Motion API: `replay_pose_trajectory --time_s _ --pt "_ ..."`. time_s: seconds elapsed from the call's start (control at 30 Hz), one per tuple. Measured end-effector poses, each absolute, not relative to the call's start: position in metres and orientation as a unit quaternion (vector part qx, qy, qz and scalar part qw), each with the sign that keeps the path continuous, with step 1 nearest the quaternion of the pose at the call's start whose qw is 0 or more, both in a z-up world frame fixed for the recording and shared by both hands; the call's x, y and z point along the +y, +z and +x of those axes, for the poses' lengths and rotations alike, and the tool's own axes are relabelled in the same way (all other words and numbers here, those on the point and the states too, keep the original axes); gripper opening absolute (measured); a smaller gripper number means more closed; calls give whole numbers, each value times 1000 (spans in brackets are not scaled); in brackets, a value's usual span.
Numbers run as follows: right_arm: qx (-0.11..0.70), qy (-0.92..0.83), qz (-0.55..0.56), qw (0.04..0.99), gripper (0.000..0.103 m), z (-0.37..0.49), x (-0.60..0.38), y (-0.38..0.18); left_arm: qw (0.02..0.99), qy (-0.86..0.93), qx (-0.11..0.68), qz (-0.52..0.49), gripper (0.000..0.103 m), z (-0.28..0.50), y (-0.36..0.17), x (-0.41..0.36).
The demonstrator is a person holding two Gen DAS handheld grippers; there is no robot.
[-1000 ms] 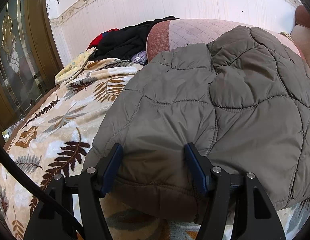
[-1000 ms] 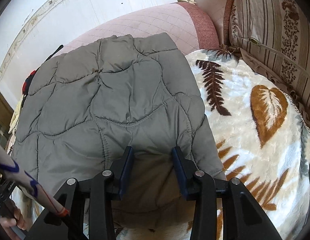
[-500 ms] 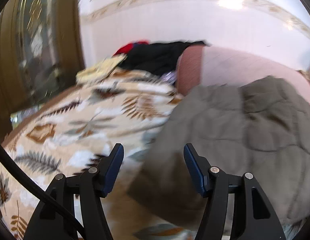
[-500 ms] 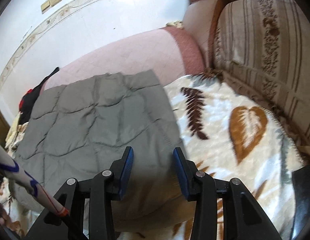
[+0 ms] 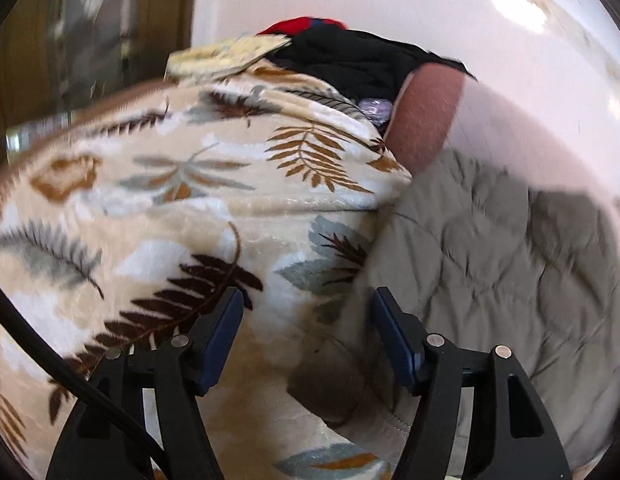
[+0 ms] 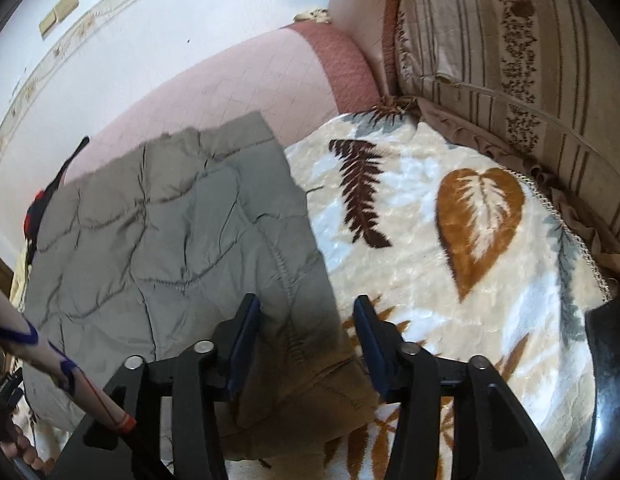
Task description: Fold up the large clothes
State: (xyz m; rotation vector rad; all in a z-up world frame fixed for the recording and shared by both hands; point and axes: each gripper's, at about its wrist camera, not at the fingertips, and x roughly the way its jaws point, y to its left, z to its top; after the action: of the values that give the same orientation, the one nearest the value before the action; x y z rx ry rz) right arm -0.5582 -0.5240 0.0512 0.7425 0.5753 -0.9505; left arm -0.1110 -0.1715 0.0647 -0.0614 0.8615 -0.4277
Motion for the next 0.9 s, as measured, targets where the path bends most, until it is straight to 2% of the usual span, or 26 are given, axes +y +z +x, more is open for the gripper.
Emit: replay_pose_trajectory --time_s 0.07,0.1,0.4,0.7,0.83,0.9 --pt "255 -439 355 785 66 -564 -523 54 871 -215 438 -54 68 -103 62 -164" --pt "252 -437 361 785 66 -566 -523 55 863 -217 451 -66 68 -100 59 -160" --pt "239 -422 414 770 72 -588 -525 54 833 -241 489 -95 69 -103 48 -155" --pt "227 -389 492 745 73 -601 -533 33 833 -243 485 -103 70 -104 47 -155" --pt "217 -364 530 734 78 -601 -536 19 813 -259 501 -142 78 -102 38 -154" --pt "219 -356 543 729 79 -599 -535 12 796 -272 514 -170 79 -101 31 -154"
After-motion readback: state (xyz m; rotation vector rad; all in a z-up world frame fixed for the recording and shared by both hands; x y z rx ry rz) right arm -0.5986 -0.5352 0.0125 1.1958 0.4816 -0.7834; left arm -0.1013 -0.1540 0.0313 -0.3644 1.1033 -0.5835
